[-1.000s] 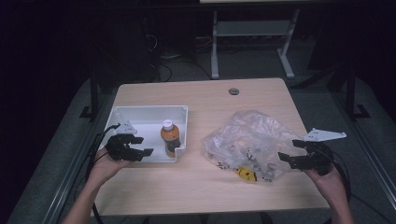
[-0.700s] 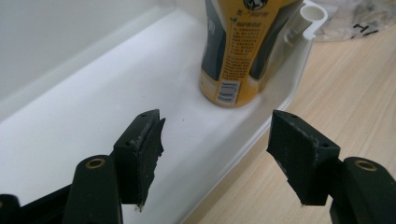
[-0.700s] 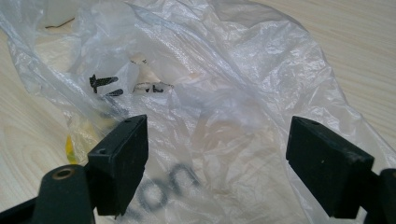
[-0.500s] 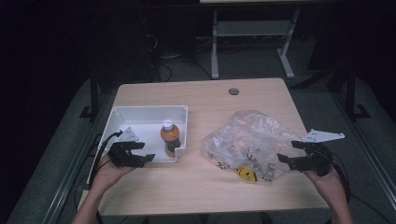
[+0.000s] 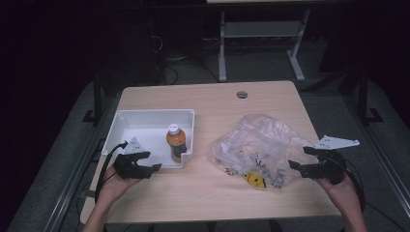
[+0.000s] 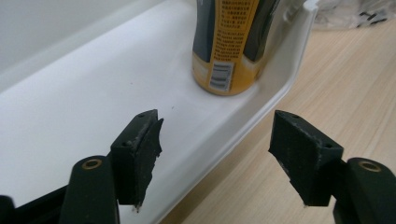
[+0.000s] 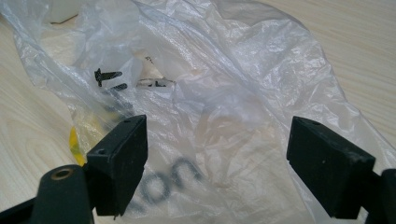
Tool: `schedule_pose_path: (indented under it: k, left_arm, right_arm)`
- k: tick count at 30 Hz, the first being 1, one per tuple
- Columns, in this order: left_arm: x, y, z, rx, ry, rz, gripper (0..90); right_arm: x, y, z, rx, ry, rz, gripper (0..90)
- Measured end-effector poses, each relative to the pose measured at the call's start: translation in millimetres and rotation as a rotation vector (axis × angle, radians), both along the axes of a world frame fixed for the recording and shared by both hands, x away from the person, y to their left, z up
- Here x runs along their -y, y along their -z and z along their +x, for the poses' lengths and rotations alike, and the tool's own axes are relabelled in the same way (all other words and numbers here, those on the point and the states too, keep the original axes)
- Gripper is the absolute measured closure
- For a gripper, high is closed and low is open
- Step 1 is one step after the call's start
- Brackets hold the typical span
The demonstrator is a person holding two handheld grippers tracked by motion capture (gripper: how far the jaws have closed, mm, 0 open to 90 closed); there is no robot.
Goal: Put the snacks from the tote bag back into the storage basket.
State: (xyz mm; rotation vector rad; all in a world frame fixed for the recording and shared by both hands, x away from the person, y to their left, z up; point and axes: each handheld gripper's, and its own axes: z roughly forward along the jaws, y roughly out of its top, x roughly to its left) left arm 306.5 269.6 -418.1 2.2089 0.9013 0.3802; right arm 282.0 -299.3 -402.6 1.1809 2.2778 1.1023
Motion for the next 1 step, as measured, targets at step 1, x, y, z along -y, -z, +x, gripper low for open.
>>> schedule_pose_path:
  k: [1]
  left_arm:
    - [0.2, 0.5, -0.9, 0.002, 0.0, -0.005, 31.6]
  right_arm:
    - [-0.3, 0.1, -0.1, 0.001, -0.002, 0.001, 20.1]
